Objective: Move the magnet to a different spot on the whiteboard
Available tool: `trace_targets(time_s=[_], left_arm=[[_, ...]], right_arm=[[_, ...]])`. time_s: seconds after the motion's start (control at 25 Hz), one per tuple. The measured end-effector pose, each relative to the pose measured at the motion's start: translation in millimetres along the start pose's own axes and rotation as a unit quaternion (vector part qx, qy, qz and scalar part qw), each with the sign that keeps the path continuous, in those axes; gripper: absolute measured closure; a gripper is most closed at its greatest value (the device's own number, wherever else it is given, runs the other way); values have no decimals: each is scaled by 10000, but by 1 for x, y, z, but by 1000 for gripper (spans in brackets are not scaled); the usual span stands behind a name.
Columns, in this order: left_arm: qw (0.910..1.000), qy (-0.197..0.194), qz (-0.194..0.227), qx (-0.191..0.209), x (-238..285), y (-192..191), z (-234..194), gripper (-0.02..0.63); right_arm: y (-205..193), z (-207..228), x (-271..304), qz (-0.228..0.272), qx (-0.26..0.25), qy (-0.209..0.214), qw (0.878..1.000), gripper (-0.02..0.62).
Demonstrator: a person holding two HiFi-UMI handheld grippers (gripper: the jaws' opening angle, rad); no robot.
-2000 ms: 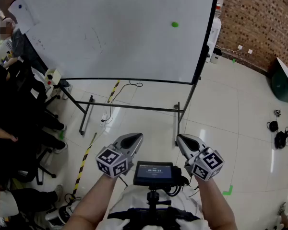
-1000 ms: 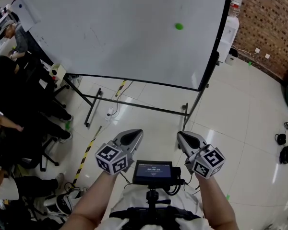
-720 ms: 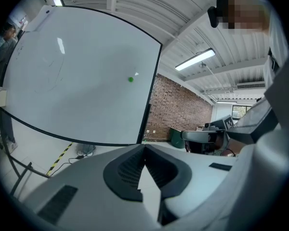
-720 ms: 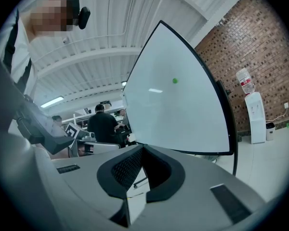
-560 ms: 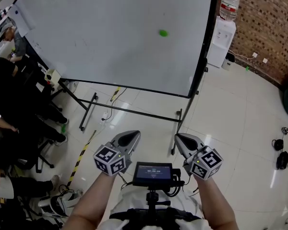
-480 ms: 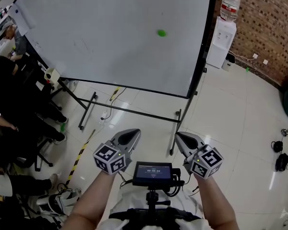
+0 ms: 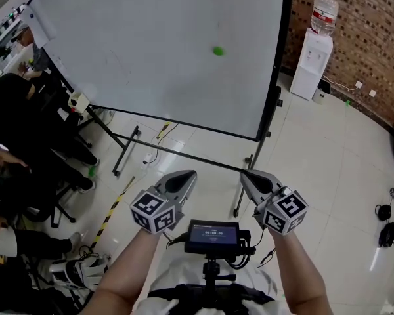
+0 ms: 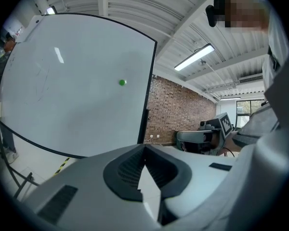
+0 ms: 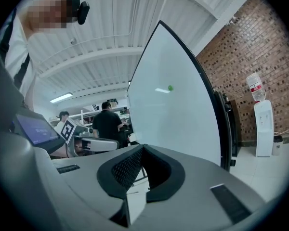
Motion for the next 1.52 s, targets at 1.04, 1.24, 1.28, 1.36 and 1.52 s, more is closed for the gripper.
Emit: trace_targets(time_s=[1.04,1.24,1.28,1.36,1.52], left_arm=[[9699,-468,67,2390,135,90,-59,575],[9488,-473,41,3124,160,120,-66,574],[9450,-487,42,3235,165,126,-67,574],[9380,-490,46,3431,174,138,-70,552],[9196,-185,-17,3925,184,163,-83,540]], right_arm=[[53,78,70,258,-125,-278,9992,565],[70,89,83,295,-260,-320,9987,565],[73,92,85,299,-283,-310,9987,565],[78,96,90,315,-303,-291,9986,565],[84,102,103,312,-314,-310,9985,565]])
Point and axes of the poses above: the fingertips, and each gripper's own axes: x forward along the fingers, z to its right, y out of its top, the point moved 6 cm from there along -x, backward along the fingers, and after that the axes turned 10 degrees about z, right-handed, at the moved point
